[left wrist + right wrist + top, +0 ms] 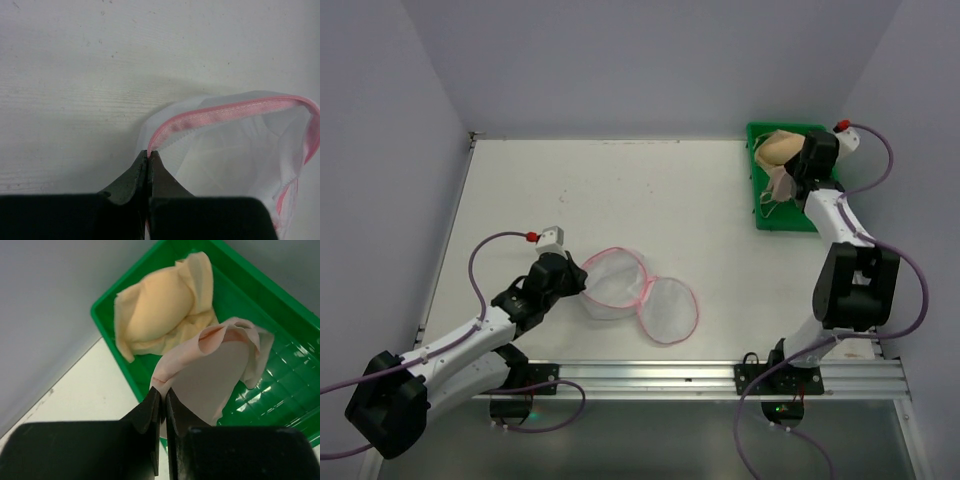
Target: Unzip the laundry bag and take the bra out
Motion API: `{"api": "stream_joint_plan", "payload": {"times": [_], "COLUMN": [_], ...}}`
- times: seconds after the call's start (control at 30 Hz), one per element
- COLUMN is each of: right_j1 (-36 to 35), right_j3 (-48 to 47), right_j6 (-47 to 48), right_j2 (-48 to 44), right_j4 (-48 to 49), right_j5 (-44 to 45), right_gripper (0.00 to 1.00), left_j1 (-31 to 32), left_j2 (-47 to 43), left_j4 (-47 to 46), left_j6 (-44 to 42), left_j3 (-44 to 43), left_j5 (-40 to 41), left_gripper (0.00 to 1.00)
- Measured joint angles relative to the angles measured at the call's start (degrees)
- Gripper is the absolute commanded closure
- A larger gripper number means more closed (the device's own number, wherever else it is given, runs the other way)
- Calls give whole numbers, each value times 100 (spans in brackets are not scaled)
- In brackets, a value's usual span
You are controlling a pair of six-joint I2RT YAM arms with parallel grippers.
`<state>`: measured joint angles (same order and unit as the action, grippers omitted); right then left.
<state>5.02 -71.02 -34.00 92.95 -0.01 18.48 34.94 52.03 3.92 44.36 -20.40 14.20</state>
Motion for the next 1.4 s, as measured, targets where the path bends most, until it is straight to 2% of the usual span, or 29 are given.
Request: {"api": "stream_joint_plan", "payload": {"times": [0.1, 0.13, 0.23, 0.27, 0.33, 0.37, 0.43, 0.5, 0.7, 0.9, 1.2, 1.4], "right_j1": [201, 247, 286, 282, 275, 271, 251, 236, -57, -1255, -2586, -3281], "right_j3": [-190, -289, -695, -859, -1064, -1102, -1126, -1110, -660, 975, 3515, 3864], "right_j6": [-186, -236, -326, -339, -354, -345, -317, -286, -199, -219, -715, -907], "right_j2": [538, 717, 1156, 1283, 1366, 1353, 1244, 1062, -103, -1746, -2634, -2673], "right_j4": [-74, -107, -437, -529, -664, -682, -678, -697, -844, -970, -1309, -1519], "right_j5": [-42, -55, -120, -155, -232, -299, -444, -638, -1248, -1873, -2743, -3261], "right_gripper": [79, 68, 54, 42, 31, 22, 14, 9, 11, 13, 17, 20], "left_j1": [0, 0, 0, 0, 0, 0, 0, 0, 0, 0, 0, -7], "left_j2": [20, 39, 103, 116, 127, 129, 146, 190, 511, 868, 1443, 1591], "left_j4": [-2, -4, -7, -9, -9, -20, -94, -184, -391, -605, -682, -564], "left_j6": [0, 0, 0, 0, 0, 2, 2, 2, 7, 55, 365, 566], "left_j3": [2, 2, 2, 2, 2, 2, 2, 2, 0, -15, -295, -684], "left_j5": [-31, -42, -68, -79, -92, -92, -94, -98, -146, -201, 2, 365], "left_gripper": [100, 100, 100, 100, 100, 100, 100, 100, 100, 100, 100, 100]}}
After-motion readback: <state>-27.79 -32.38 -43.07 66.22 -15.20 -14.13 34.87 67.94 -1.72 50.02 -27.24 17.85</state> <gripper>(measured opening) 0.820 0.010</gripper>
